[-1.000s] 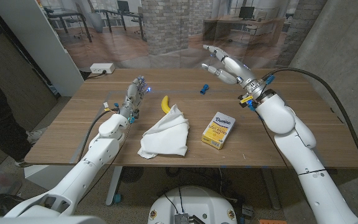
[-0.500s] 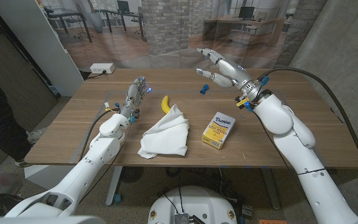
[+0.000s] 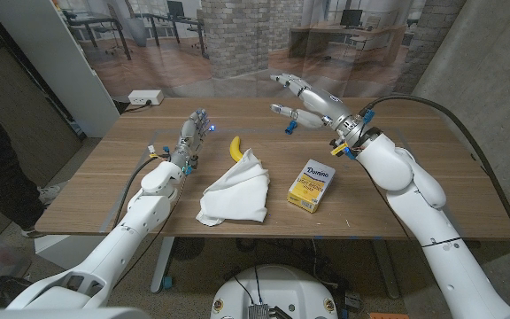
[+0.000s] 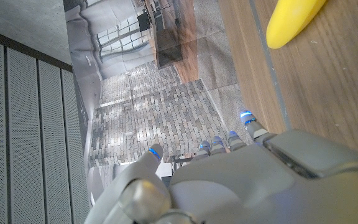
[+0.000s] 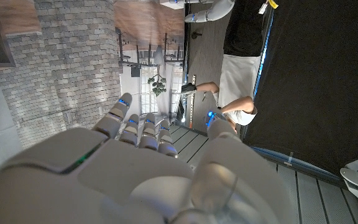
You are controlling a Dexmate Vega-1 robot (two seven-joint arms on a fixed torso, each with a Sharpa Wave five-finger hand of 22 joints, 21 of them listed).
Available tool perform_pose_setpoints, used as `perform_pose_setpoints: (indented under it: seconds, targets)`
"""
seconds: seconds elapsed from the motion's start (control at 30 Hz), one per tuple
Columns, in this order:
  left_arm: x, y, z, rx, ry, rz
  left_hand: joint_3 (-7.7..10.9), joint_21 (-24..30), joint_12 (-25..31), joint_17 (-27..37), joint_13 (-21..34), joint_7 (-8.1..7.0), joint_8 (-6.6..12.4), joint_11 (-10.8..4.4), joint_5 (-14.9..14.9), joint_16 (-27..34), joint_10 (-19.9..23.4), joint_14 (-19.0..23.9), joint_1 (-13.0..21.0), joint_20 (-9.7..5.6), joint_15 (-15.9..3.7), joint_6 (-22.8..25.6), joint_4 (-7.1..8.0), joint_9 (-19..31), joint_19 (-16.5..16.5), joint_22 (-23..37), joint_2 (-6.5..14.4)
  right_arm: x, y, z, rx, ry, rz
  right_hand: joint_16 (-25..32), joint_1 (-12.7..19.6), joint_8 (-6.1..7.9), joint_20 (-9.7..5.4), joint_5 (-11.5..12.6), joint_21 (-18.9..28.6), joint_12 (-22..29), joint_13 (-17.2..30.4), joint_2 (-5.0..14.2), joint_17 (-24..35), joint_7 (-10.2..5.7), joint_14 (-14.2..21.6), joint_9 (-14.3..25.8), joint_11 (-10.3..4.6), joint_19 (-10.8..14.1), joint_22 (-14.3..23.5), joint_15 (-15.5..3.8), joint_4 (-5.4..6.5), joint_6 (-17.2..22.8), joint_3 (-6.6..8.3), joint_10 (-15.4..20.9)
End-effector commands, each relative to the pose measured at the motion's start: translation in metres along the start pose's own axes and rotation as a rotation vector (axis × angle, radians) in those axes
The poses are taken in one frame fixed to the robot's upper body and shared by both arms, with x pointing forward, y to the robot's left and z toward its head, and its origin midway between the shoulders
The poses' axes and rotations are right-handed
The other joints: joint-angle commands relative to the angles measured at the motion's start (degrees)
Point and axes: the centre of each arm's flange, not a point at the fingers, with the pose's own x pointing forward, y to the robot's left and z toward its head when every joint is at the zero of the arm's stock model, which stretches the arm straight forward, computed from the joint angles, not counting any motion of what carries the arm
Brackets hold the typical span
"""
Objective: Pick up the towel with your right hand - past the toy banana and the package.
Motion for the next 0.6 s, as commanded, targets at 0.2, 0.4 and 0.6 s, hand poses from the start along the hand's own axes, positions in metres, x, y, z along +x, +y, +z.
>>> perform_pose_setpoints:
  seconds: [0.2, 0.4, 0.6]
  targets:
    - [0.0, 0.002, -0.001, -0.005, 0.0, 0.001, 0.37, -0.22, 0.26, 0.28, 0.19, -0.31, -0.11, 0.3, 0.28, 0.23, -9.34, -11.53, 0.19, 0.44, 0.13, -9.44, 0.09, 0.07, -9.37, 0.1, 7.16, 0.008, 0.014, 0.009, -0.027, -0.03, 0.1, -0.14, 0.57, 0.32, -0.12, -0.17, -0.13, 0.2, 0.1, -0.09, 0.12, -0.56, 0.0, 0.18, -0.3, 0.23, 0.14, -0.03, -0.32, 0.34, 0.11, 0.44]
    - [-0.001, 0.002, -0.001, -0.006, 0.001, 0.001, 0.34, -0.23, 0.22, 0.28, 0.19, -0.27, -0.09, 0.23, 0.28, 0.25, -9.41, -11.46, 0.18, 0.51, 0.16, -9.37, 0.08, 0.07, -9.31, 0.1, 7.11, 0.01, 0.02, 0.011, -0.033, -0.034, 0.13, -0.13, 0.71, 0.26, -0.16, -0.19, -0.14, 0.26, 0.11, -0.09, 0.13, -0.7, 0.04, 0.2, -0.48, 0.23, 0.14, -0.04, -0.38, 0.25, 0.1, 0.72]
    - [-0.003, 0.002, -0.001, -0.005, 0.002, 0.003, 0.32, -0.29, 0.23, 0.28, 0.19, -0.31, -0.1, 0.07, 0.27, 0.22, -9.38, -11.51, 0.18, 0.52, 0.15, -9.39, 0.08, 0.07, -9.35, 0.1, 7.09, 0.011, 0.024, 0.014, -0.044, -0.041, 0.16, -0.22, 0.88, 0.2, -0.1, -0.19, -0.23, 0.09, 0.12, -0.07, 0.13, -0.74, -0.16, 0.21, -0.57, 0.01, 0.15, -0.05, -0.45, 0.17, 0.11, 0.39]
